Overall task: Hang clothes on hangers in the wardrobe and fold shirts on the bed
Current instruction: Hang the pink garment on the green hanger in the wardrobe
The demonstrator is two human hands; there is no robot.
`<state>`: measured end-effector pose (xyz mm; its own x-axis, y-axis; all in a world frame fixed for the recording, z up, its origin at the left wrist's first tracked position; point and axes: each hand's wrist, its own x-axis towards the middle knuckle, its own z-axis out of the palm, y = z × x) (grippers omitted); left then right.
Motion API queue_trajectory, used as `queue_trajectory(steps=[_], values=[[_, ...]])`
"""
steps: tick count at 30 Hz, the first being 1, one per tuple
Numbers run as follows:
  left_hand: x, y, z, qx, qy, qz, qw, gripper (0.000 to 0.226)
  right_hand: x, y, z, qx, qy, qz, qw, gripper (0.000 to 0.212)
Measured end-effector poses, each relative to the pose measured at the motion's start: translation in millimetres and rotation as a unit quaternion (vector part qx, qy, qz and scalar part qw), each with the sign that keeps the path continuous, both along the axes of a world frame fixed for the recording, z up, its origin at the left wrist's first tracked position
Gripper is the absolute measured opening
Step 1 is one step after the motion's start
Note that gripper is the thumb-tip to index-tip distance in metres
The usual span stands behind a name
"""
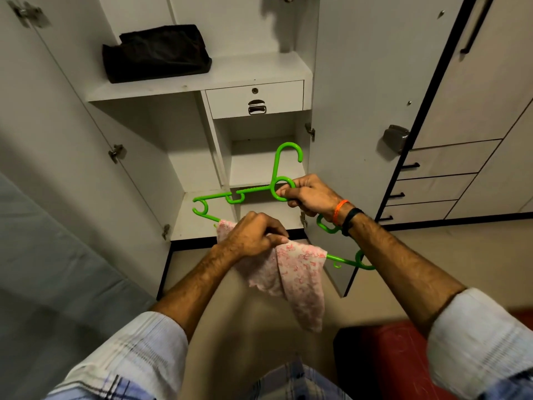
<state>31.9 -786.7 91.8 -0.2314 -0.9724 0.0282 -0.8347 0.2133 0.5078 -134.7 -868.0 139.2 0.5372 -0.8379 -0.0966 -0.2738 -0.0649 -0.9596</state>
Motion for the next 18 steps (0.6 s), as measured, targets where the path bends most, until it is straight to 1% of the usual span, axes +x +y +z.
queue_trajectory(steps=[2, 8, 11, 15, 18], values=[[-6, -2, -2, 0.005, 0.021, -0.016, 1.000, 0.015, -1, -1, 0, -0.001, -0.003, -0.003, 1.000, 0.017], [-14, -6, -5, -0.004, 0.003, -0.031, 1.000, 0.019, 1, -3, 3, -0.011, 0.003, -0.007, 1.000, 0.018], [-19, -3, -8, -0.021, 0.011, -0.033, 0.999, 0.020, 2, -3, 5, -0.032, 0.013, -0.002, 0.999, 0.018], [-21, 2, -15, -0.075, -0.028, -0.009, 0.997, 0.034, 4, -5, 5, -0.041, 0.013, -0.007, 0.999, 0.020], [-19, 1, -13, -0.079, -0.034, -0.002, 0.996, 0.037, 7, -5, 7, -0.041, 0.019, -0.001, 0.999, 0.020]])
